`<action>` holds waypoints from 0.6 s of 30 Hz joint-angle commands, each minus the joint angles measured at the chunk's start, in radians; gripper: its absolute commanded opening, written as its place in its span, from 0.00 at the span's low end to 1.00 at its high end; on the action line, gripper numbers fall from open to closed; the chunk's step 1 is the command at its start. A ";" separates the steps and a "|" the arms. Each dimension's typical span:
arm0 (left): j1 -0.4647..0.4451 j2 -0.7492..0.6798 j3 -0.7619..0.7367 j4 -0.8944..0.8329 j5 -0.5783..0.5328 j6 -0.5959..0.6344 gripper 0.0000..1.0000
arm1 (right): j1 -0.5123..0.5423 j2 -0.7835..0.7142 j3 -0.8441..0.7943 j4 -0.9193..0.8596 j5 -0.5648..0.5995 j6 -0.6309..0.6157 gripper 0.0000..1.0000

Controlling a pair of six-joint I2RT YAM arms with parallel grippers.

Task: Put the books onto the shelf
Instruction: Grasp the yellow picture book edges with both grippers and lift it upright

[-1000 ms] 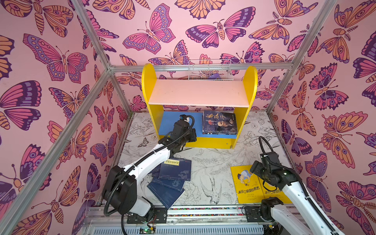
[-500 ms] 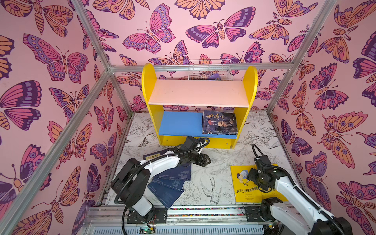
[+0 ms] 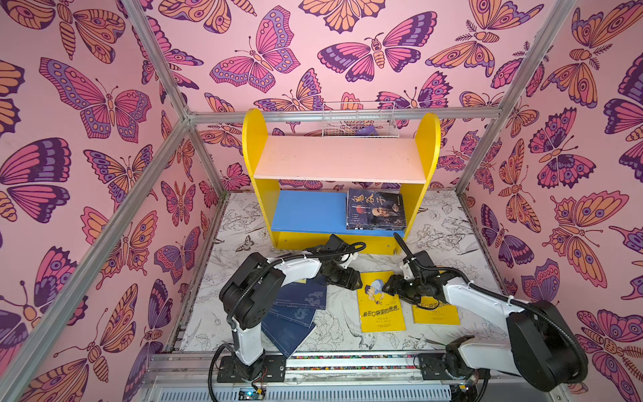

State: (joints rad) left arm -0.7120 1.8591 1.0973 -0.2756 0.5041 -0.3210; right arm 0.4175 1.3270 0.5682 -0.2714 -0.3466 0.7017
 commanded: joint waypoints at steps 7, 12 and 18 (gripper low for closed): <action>-0.033 0.083 0.082 -0.150 0.065 0.071 0.69 | 0.027 0.071 0.042 0.066 -0.090 -0.039 0.59; -0.040 0.102 0.099 -0.164 0.060 0.076 0.55 | 0.067 0.030 0.073 0.127 -0.156 -0.070 0.46; -0.041 0.108 0.097 -0.169 0.040 0.075 0.48 | 0.073 -0.043 0.102 0.136 -0.183 -0.078 0.28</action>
State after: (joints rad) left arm -0.7200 1.9228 1.1965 -0.4355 0.4774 -0.2665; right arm 0.4610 1.3277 0.5961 -0.2623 -0.4191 0.6487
